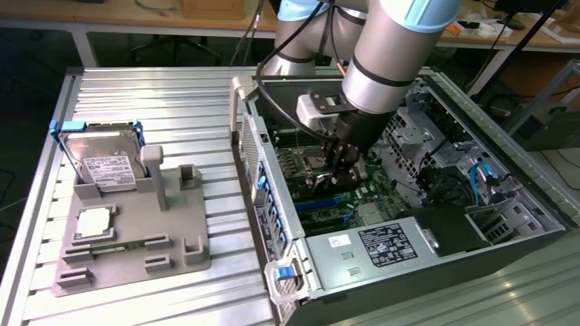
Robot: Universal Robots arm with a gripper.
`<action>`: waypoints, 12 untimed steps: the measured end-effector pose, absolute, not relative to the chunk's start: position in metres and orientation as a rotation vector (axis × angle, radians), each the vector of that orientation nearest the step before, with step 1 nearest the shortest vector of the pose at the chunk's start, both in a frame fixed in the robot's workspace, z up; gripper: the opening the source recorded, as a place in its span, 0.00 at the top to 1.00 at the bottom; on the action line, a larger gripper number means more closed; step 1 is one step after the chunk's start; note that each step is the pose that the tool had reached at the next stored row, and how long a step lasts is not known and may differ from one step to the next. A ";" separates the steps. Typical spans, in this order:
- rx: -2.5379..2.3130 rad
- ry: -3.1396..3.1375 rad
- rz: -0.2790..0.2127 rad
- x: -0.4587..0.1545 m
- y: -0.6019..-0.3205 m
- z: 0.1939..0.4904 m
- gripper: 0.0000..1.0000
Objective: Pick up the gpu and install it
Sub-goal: 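Insert the gpu into the slot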
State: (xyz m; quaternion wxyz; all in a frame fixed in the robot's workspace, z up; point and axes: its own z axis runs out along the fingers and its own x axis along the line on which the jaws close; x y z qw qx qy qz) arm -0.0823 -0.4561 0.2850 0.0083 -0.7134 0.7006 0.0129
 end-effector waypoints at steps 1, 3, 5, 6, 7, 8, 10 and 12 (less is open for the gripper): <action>-2.229 2.190 0.040 -0.083 -0.456 0.285 0.73; -2.229 2.190 0.040 -0.083 -0.456 0.285 0.73; -2.228 2.191 0.040 -0.084 -0.456 0.285 0.73; -2.228 2.191 0.040 -0.084 -0.456 0.285 0.73; -2.228 2.190 0.040 -0.084 -0.456 0.285 0.73; -2.228 2.191 0.040 -0.084 -0.456 0.285 0.73; -2.228 2.191 0.040 -0.084 -0.456 0.285 0.73; -2.228 2.191 0.040 -0.084 -0.456 0.285 0.73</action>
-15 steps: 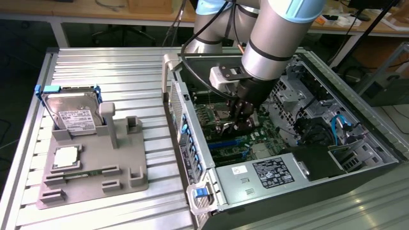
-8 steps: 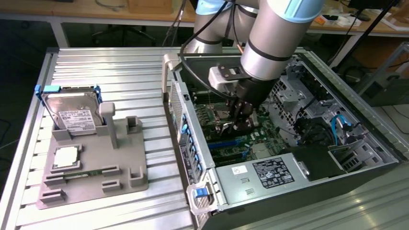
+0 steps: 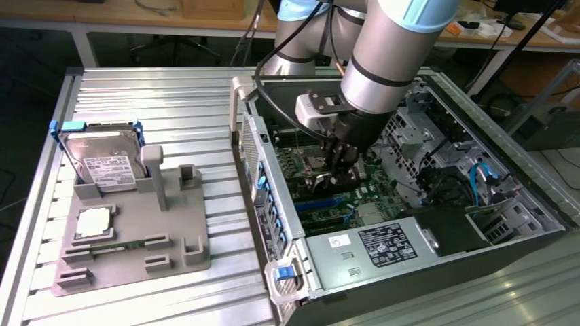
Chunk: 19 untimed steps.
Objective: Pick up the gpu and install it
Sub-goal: 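Insert the gpu into the slot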
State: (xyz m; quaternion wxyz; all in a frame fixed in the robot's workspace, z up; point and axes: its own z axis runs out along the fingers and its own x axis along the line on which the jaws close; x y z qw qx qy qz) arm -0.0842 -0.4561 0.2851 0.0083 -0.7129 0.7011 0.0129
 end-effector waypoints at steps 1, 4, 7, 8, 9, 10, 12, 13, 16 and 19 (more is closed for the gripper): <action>-2.228 2.191 0.040 -0.085 -0.456 0.285 0.73; -2.228 2.192 0.041 -0.085 -0.456 0.285 0.73; -2.228 2.193 0.043 -0.085 -0.456 0.285 0.73; -2.228 2.193 0.043 -0.085 -0.456 0.285 0.73; -2.228 2.193 0.043 -0.085 -0.456 0.285 0.73; -2.228 2.193 0.043 -0.085 -0.456 0.285 0.73; -2.229 2.193 0.044 -0.085 -0.456 0.285 0.73; -2.229 2.194 0.044 -0.085 -0.456 0.285 0.73; -2.229 2.193 0.045 -0.085 -0.456 0.285 0.73; -2.229 2.194 0.044 -0.085 -0.457 0.285 0.73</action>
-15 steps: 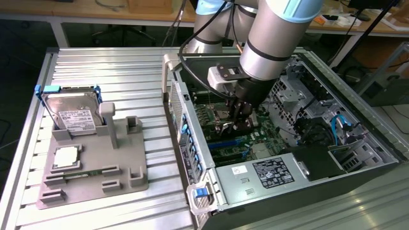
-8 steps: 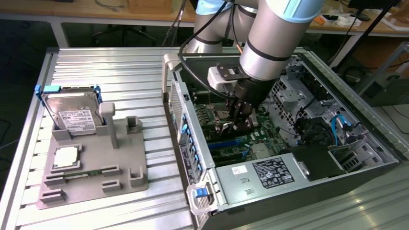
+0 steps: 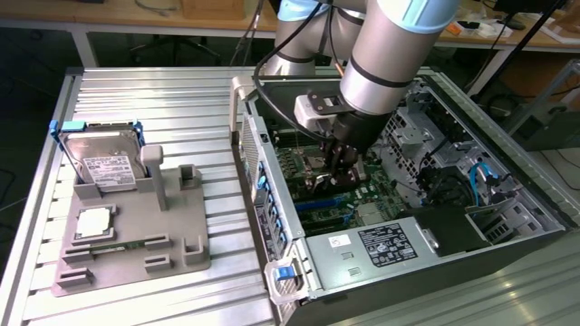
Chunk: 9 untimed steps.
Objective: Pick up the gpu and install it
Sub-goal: 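Insert the gpu into the slot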
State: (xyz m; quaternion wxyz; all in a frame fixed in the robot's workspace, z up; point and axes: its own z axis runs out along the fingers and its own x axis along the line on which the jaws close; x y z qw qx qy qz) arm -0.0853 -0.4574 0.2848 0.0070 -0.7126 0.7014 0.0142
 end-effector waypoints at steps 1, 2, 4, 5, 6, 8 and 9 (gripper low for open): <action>-2.229 2.194 0.044 -0.085 -0.457 0.285 0.73; -2.229 2.194 0.044 -0.085 -0.458 0.284 0.73; -2.229 2.194 0.043 -0.086 -0.458 0.283 0.73; -2.229 2.194 0.043 -0.087 -0.458 0.282 0.73; -2.229 2.194 0.043 -0.087 -0.458 0.281 0.73; -2.229 2.194 0.043 -0.088 -0.458 0.280 0.73; -2.228 2.194 0.043 -0.088 -0.458 0.279 0.73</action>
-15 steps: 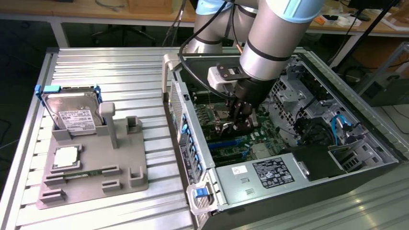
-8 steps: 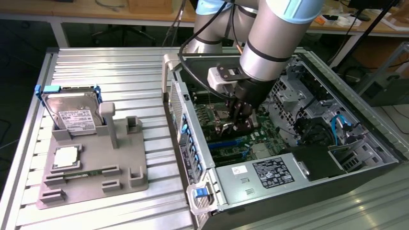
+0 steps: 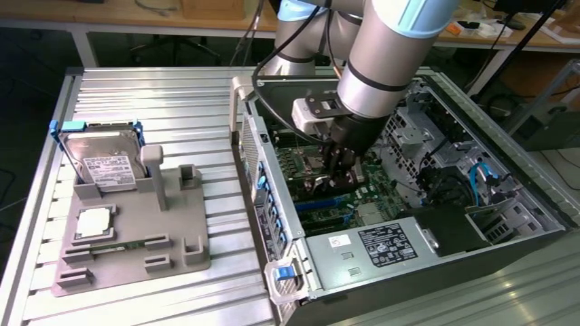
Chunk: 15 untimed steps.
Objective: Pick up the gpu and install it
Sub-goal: 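Insert the gpu into the slot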
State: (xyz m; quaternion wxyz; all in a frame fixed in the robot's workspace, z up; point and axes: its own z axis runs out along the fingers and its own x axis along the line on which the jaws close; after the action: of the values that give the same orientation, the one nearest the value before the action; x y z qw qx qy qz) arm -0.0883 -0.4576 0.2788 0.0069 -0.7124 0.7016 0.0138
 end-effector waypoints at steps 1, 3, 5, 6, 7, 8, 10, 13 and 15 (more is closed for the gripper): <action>-2.228 2.195 0.043 -0.089 -0.458 0.278 0.73; -2.228 2.195 0.043 -0.089 -0.458 0.276 0.73; -2.228 2.195 0.043 -0.090 -0.458 0.275 0.73; -2.228 2.195 0.043 -0.090 -0.458 0.275 0.73; -2.228 2.195 0.043 -0.090 -0.458 0.275 0.73; -2.228 2.195 0.043 -0.090 -0.458 0.275 0.73; -2.228 2.195 0.043 -0.089 -0.458 0.275 0.73; -2.228 2.195 0.044 -0.089 -0.458 0.275 0.73; -2.228 2.195 0.044 -0.087 -0.458 0.275 0.73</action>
State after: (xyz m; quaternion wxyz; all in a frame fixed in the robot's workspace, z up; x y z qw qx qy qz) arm -0.0870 -0.4575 0.2746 0.0068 -0.7122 0.7019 0.0139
